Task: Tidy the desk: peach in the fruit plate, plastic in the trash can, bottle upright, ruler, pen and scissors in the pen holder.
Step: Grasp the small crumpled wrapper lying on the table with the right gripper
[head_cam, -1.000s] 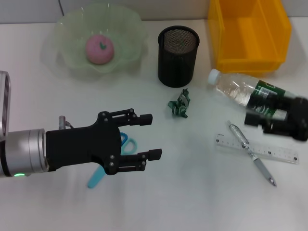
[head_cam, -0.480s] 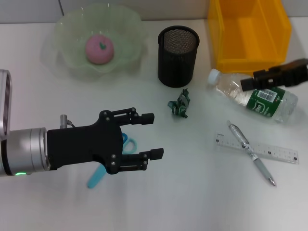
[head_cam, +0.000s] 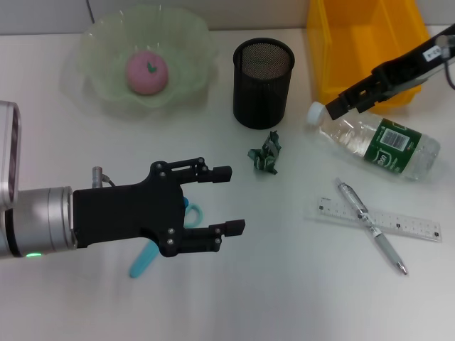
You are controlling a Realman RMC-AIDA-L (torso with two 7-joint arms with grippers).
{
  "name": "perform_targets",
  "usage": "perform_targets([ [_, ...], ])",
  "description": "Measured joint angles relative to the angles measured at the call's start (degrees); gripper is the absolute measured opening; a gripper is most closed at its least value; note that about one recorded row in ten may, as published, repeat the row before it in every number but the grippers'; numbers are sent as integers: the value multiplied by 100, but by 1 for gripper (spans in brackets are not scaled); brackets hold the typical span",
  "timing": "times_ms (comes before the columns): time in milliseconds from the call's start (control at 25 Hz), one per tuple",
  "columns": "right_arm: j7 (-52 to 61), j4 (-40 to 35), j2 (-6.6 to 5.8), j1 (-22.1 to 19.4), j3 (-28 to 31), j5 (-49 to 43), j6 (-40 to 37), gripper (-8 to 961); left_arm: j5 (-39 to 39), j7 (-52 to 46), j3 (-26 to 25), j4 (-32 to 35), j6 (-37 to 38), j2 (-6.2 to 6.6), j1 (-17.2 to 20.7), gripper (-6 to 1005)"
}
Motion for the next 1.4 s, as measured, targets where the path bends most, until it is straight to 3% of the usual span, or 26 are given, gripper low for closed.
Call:
perform_targets([
  [200,257,744,22,606,-4,-558,398,779,-4,31,2,7,31,-2,-6,735],
  [400,564,1151,99,716,43,-600,794,780,-12,73,10,-13,38,-6,-9,735],
  [840,582,1729,378,669,78,-546,1809,780,-15,441,28,-57,59,-19,27,735],
  [1000,586,1813,580,564,76,-541,2285,780,-15,571,28,-73,66,-25,46,735],
  [1400,590,2007,804,466,57,-449,2817,780,-69,987,46,-303,100,-38,78,735],
])
